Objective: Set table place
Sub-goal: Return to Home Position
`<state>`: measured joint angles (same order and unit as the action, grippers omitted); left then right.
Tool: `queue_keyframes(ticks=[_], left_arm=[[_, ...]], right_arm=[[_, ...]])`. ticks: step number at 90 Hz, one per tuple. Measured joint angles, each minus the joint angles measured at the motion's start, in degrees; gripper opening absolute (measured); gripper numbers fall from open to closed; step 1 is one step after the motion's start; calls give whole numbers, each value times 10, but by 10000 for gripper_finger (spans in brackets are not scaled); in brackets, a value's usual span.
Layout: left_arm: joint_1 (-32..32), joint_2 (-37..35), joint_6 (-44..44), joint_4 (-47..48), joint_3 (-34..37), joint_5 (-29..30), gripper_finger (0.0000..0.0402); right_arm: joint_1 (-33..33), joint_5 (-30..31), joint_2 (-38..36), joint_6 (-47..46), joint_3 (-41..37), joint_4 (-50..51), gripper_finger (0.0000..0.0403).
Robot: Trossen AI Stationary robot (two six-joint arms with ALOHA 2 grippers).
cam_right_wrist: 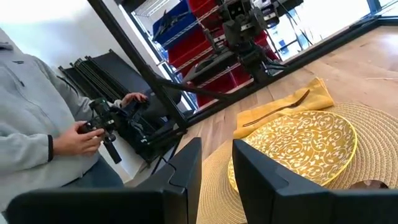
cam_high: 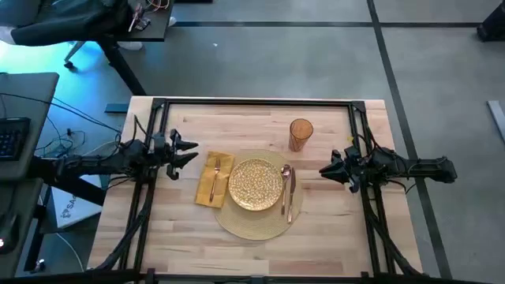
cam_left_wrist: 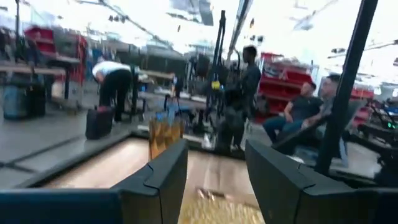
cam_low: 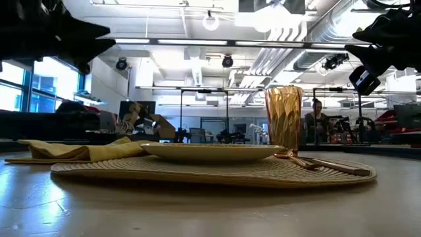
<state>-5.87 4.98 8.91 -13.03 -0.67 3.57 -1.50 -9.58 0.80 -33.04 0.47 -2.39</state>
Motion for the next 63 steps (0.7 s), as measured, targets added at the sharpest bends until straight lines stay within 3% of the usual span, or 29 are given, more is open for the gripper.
queue_keyframes(ticks=[17, 63], left_arm=[[-22, -49, 52, 134, -1, -25, 147], [-27, -46, 30, 133, -3, -39, 147]], right_arm=[[0, 0, 0, 0, 0, 0, 74], [0, -2, 0, 0, 0, 2, 74]])
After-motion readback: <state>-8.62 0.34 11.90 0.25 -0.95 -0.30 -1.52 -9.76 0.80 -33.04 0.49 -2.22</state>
